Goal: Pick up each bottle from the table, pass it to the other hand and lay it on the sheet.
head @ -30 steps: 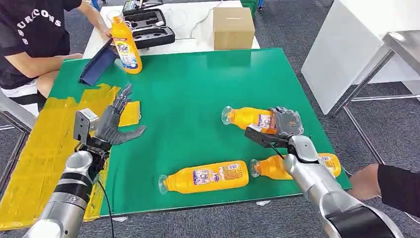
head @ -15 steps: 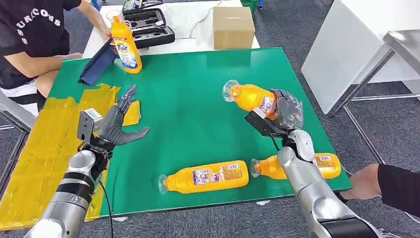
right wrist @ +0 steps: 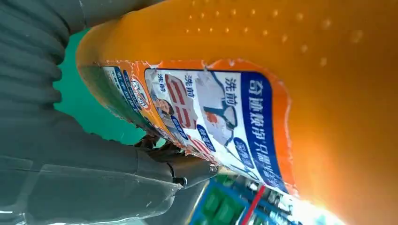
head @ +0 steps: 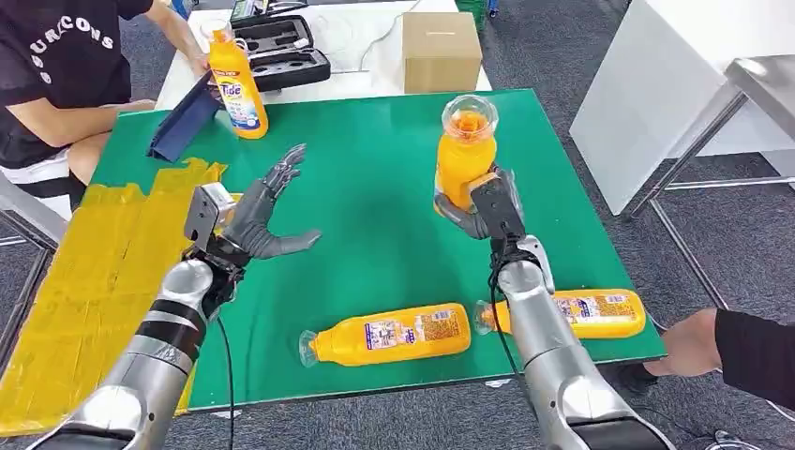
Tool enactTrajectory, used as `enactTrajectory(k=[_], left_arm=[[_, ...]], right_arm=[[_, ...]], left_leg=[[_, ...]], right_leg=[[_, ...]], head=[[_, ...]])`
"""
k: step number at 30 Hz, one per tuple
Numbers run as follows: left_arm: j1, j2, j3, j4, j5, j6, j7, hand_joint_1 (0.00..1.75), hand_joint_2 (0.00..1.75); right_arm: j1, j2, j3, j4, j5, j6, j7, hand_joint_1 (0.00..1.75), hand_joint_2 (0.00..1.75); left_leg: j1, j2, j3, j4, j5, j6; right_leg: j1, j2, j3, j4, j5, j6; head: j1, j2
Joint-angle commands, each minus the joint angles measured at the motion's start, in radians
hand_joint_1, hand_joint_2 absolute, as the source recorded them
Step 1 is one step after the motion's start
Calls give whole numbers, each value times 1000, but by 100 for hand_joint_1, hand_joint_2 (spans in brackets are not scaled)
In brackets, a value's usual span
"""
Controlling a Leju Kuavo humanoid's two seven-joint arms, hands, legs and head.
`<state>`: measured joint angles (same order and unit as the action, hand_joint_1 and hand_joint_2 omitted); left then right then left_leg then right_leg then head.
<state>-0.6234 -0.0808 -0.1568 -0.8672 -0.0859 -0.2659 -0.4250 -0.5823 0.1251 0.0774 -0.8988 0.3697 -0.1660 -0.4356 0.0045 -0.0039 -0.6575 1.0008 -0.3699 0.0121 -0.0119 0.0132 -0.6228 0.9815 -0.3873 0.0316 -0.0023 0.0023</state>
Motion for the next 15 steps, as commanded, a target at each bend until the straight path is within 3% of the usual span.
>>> enactTrajectory(k=[1,15], left_arm=[[-100,-26,-63,148,17,-19,1,0,175],[-153,-66,-100,209,53,-53,4,0,175]], right_arm=[[-71,71,38,136,10,-1,-24,175,175],[-114,169,164,303,63,-39,-17,175,175]], left_leg=[[0,0,1,0,-1,-1],[0,1,2,1,-2,-1]], right_leg=[[0,0,1,1,-1,-1],[1,0,2,1,-2,-1]], head=[[0,0],[0,0]])
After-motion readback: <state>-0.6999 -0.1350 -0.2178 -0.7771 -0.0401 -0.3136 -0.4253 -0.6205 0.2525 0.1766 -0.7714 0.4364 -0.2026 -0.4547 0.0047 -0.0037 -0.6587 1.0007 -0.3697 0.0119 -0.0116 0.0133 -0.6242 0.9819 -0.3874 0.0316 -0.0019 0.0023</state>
